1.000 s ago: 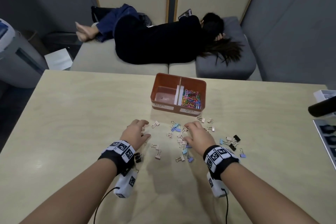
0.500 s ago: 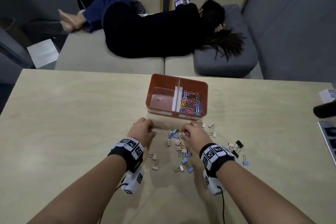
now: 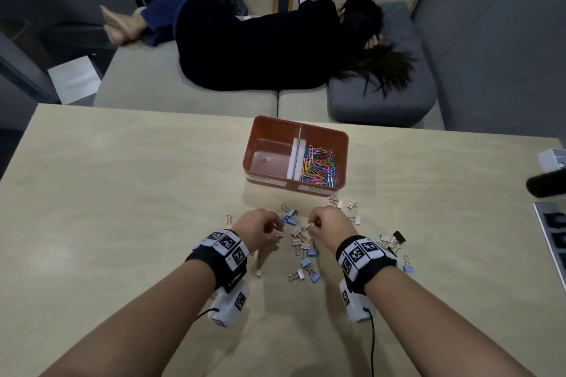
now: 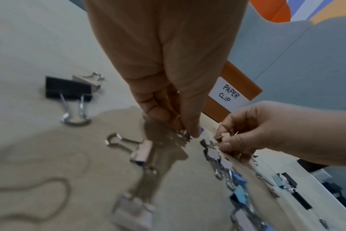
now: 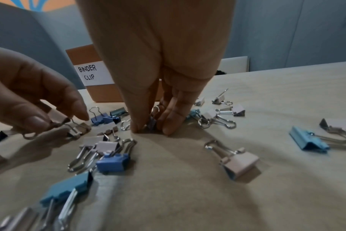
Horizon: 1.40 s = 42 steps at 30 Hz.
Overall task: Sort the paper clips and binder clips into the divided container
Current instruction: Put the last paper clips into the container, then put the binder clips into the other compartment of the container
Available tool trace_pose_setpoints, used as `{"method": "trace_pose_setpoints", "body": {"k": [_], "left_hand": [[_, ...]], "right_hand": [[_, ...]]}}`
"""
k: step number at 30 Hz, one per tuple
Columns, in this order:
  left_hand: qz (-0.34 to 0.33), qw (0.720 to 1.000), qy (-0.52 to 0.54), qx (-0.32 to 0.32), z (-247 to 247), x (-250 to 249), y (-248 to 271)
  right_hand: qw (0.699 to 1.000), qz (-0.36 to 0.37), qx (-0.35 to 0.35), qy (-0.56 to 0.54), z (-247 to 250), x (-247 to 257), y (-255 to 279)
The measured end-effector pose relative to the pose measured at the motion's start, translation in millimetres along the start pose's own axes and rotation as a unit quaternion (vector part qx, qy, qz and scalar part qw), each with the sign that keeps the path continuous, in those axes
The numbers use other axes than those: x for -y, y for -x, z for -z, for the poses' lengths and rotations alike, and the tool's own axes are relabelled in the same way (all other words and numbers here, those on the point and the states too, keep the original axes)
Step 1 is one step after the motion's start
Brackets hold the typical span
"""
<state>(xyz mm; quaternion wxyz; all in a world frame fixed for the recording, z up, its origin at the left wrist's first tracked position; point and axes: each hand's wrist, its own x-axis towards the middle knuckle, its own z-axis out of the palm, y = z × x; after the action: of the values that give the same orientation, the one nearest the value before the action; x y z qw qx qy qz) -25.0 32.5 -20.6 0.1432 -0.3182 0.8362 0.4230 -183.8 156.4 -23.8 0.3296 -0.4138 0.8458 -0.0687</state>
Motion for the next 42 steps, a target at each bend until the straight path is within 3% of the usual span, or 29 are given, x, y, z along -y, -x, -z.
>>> {"method": "trace_pose_setpoints", "body": {"k": [13, 21, 27, 36, 42], "left_hand": [[0.063, 0.992, -0.073, -0.085, -16.5, -9.1, -4.8], [0.09, 0.992, -0.055, -0.069, -6.8, -2.0, 0.9], [0.029, 0.993, -0.011, -0.117, 13.1, -4.2, 20.0], [-0.068, 0.964, 0.016, -0.258, 115.2, -52.6, 17.9], [-0.068, 0.967, -0.007, -0.244, 123.1, -50.6, -9.2]], "right_hand": [[1.0, -0.011, 0.017, 0.016, -1.4, -8.0, 27.6], [1.0, -0.003, -0.011, 0.011, 6.3, -9.5, 47.6], [0.998, 0.052, -0.037, 0.008, 29.1, 9.3, 50.5], [0.978, 0.143, -0.15, -0.034, 101.7, 84.8, 8.5], [0.982, 0.125, -0.127, -0.062, 103.4, 105.3, -30.0]]}}
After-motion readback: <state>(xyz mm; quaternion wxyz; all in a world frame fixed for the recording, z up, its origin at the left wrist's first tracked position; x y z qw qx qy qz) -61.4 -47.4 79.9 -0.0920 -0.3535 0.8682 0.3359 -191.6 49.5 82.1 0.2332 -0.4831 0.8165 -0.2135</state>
